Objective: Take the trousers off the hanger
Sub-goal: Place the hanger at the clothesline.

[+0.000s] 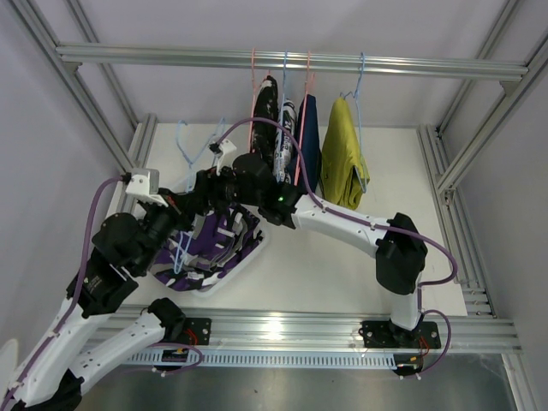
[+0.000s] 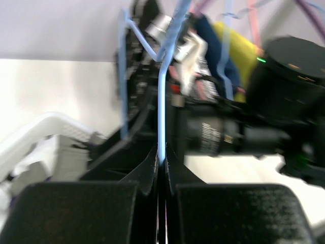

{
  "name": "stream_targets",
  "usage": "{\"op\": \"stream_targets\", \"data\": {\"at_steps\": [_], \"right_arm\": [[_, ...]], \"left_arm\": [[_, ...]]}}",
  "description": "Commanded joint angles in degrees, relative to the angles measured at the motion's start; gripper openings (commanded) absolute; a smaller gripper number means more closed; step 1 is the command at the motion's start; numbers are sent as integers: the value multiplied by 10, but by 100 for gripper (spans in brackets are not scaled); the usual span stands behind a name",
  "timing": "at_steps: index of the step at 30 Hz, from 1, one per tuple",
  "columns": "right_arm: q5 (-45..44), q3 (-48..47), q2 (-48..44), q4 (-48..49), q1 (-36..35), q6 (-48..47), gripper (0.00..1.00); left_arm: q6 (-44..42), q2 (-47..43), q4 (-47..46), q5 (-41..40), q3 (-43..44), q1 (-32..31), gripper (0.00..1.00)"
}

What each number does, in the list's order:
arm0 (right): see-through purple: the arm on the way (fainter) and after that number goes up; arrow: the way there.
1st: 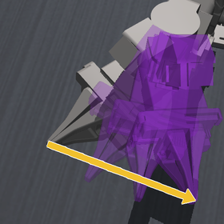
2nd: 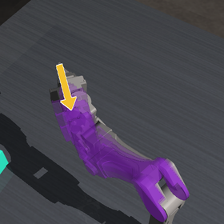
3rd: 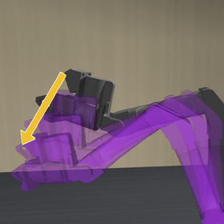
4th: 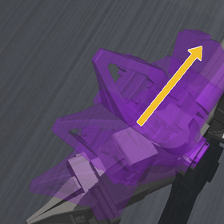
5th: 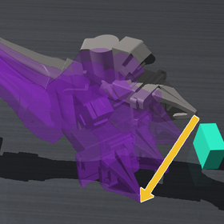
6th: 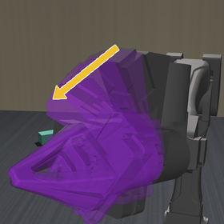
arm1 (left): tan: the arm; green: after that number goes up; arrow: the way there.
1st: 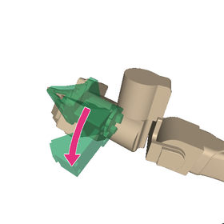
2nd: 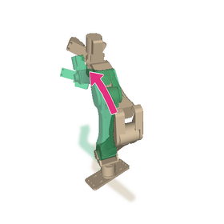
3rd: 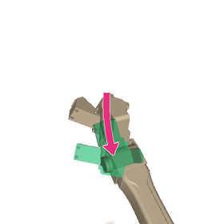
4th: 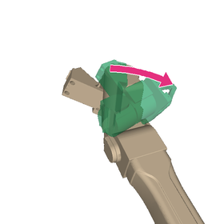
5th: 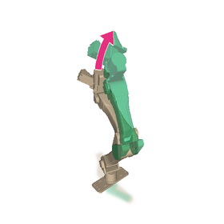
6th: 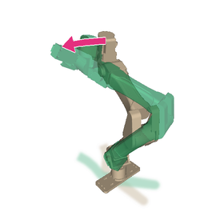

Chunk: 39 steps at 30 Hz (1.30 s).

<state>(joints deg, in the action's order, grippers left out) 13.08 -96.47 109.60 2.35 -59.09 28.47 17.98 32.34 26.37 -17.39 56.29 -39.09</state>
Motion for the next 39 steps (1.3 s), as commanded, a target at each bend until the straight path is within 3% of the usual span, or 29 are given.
{"op": "stream_targets", "data": {"at_steps": [1,7,22,27,32,39], "right_arm": [[15,-14,-9,-8,-1,-15,74],[8,-10,-32,-22,-1,-25,80],[-51,46,-146,-21,6,-53,86],[-95,95,-201,-66,6,-87,87],[-154,151,-265,-93,6,-127,88],[-205,215,-353,-115,6,-155,90]], "left_arm": [[4,21,23,-106,27,5,1],[-1,47,47,-157,37,5,1],[-22,54,40,-156,35,5,1],[-36,57,41,-153,51,5,0],[-37,84,41,-140,89,10,1],[-23,176,48,-67,187,80,0]]}}
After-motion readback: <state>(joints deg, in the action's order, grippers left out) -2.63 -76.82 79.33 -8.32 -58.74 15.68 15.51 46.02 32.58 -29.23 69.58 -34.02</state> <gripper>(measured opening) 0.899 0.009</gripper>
